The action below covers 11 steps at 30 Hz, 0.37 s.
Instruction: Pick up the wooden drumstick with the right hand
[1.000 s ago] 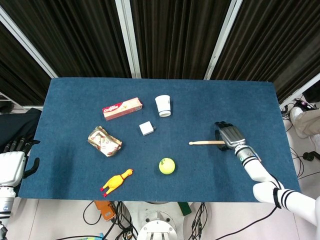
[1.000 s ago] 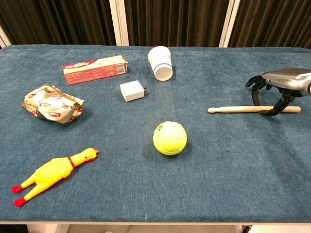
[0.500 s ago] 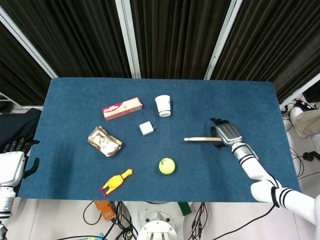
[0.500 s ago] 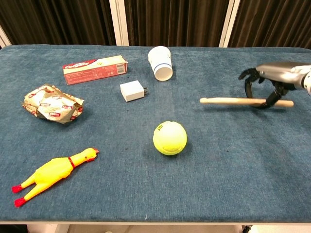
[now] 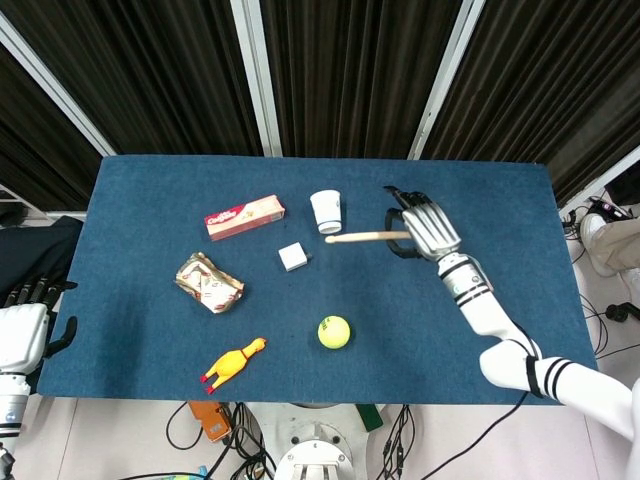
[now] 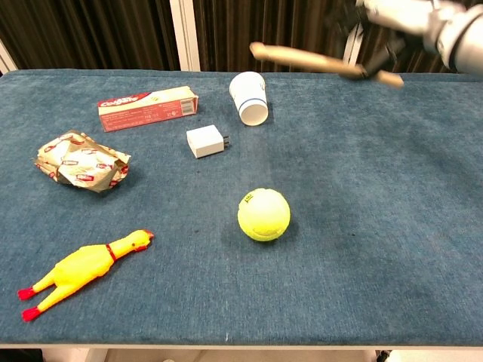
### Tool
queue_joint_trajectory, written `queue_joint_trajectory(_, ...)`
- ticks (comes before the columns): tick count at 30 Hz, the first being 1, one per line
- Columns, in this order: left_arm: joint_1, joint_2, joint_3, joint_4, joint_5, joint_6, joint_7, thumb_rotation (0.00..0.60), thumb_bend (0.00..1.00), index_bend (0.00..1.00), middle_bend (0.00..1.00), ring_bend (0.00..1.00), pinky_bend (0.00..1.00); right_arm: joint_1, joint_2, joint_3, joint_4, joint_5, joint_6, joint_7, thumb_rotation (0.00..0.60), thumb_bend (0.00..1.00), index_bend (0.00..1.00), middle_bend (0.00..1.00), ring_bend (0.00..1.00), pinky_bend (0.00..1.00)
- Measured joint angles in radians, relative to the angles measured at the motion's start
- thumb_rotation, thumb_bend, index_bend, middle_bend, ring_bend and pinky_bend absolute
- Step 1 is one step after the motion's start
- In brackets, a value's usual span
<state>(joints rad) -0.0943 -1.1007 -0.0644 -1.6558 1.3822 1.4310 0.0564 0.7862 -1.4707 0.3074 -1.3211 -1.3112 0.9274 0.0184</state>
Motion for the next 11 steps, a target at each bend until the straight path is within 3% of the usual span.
queue_joint_trajectory(11, 0.000, 0.004, -0.002, -0.010, -0.020, -0.012, 0.011, 0.600, 0.41, 0.25, 0.09, 0.09, 0.15, 0.109, -0.044, 0.075, 0.028, 0.030, 0.011, -0.053, 0.600, 0.53, 0.73, 0.16, 0.27, 0.25)
